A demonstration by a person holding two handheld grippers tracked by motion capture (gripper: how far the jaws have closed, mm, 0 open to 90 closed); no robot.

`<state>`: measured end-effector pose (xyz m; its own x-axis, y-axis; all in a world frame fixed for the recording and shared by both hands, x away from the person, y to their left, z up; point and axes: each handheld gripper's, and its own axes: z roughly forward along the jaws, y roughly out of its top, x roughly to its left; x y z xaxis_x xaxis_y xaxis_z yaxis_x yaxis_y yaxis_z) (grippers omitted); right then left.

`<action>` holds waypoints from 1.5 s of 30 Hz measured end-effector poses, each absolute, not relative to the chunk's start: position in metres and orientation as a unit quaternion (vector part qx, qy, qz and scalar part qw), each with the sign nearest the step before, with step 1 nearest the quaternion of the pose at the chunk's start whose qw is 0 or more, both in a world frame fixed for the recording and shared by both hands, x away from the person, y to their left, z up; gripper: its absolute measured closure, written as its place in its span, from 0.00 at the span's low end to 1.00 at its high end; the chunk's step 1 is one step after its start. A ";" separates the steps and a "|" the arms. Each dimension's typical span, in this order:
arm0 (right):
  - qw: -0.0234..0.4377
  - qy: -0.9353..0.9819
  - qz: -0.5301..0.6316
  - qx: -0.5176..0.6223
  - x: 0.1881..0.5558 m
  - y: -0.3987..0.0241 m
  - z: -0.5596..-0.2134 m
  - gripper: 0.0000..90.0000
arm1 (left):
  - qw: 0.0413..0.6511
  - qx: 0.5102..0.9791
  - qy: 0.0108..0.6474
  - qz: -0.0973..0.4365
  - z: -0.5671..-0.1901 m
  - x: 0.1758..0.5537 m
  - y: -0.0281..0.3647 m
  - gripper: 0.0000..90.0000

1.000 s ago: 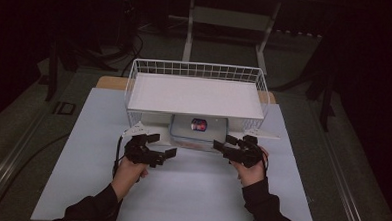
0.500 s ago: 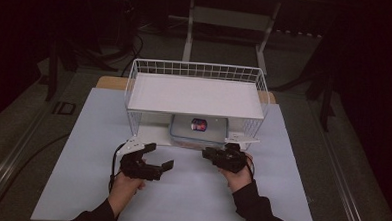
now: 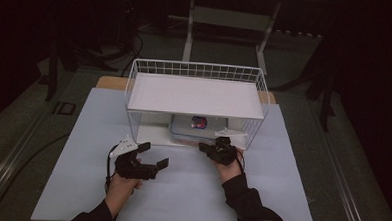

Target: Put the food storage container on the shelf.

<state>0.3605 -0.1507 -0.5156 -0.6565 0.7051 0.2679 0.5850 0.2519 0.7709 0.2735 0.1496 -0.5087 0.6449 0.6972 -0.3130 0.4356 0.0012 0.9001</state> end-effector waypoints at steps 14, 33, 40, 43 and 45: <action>0.080 0.771 0.462 0.431 0.388 -0.145 -0.515 1.00 | 0.578 0.700 0.405 0.113 -0.510 0.275 0.151 0.02; 0.058 0.778 0.495 0.383 0.345 -0.141 -0.500 0.55 | 0.571 0.725 0.370 0.113 -0.498 0.267 0.149 0.02; 0.063 0.785 0.497 0.365 0.321 -0.151 -0.492 0.41 | 0.565 0.743 0.341 0.114 -0.489 0.259 0.146 0.02; 0.054 0.787 0.507 0.348 0.310 -0.159 -0.488 0.30 | 0.569 0.740 0.342 0.110 -0.488 0.256 0.148 0.02; 0.059 0.786 0.510 0.345 0.304 -0.164 -0.487 0.27 | 0.569 0.741 0.340 0.104 -0.488 0.256 0.149 0.02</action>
<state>0.3039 -0.1644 -0.4871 -0.7548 0.6026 0.2593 0.4820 0.2411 0.8424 0.2555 0.1494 -0.4877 0.7468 0.6230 -0.2326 0.3852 -0.1202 0.9150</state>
